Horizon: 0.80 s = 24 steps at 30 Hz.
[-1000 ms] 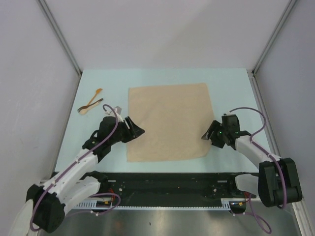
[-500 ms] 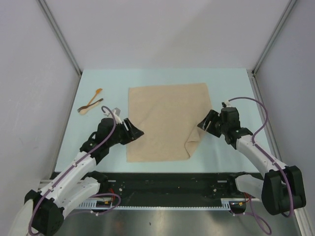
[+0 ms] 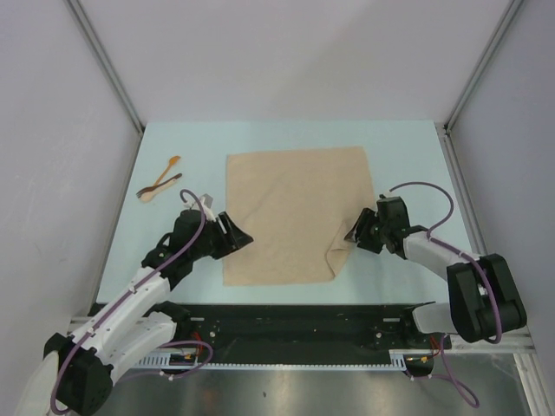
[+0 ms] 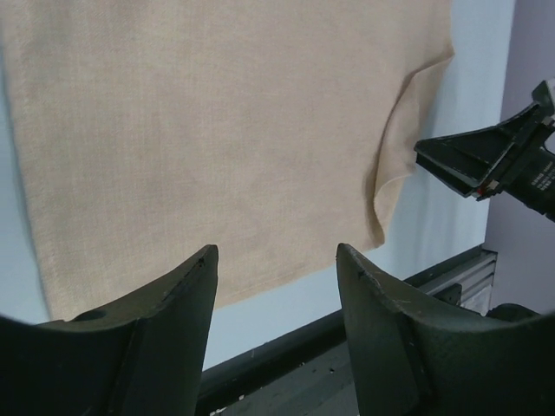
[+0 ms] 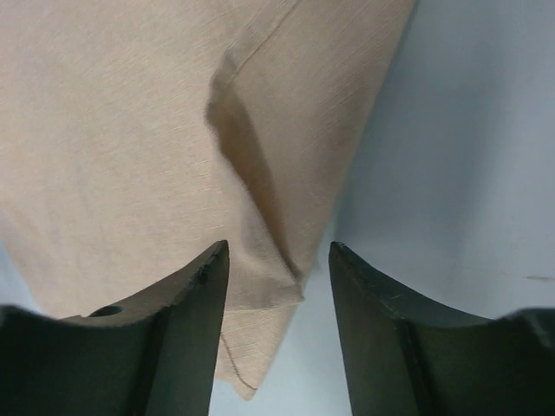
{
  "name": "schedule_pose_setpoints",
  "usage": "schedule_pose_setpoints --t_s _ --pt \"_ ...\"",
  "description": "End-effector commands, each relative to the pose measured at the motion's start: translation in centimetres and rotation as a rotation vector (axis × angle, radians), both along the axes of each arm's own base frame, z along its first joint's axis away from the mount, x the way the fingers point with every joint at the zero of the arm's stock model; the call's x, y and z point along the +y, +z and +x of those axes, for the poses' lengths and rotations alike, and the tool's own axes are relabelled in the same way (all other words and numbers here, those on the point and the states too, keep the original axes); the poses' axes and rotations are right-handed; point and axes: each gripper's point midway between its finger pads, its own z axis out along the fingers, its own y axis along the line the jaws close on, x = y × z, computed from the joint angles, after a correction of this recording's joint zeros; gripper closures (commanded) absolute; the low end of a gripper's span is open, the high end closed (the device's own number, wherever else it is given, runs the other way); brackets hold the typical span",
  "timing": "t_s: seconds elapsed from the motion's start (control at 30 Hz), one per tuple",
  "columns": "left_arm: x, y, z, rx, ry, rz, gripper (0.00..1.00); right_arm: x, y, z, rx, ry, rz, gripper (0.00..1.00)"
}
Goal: Fold the napkin into a case and place the utensils inside
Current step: Flatten out the crumpled napkin at the center of the board.
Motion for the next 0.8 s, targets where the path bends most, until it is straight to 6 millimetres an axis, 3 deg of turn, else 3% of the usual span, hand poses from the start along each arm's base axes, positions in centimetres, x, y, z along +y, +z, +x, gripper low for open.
schedule_pose_setpoints --t_s 0.0,0.37,0.77 --pt "1.1 -0.6 -0.5 0.060 0.064 0.040 0.38 1.6 1.2 1.3 -0.069 0.015 0.039 0.48" --pt "1.5 -1.3 -0.7 0.094 0.069 0.073 0.37 1.5 1.7 -0.4 -0.057 0.007 0.039 0.59" --pt "1.5 -0.9 -1.1 0.088 0.059 0.068 0.37 2.3 0.4 -1.7 -0.029 0.027 0.074 0.57"
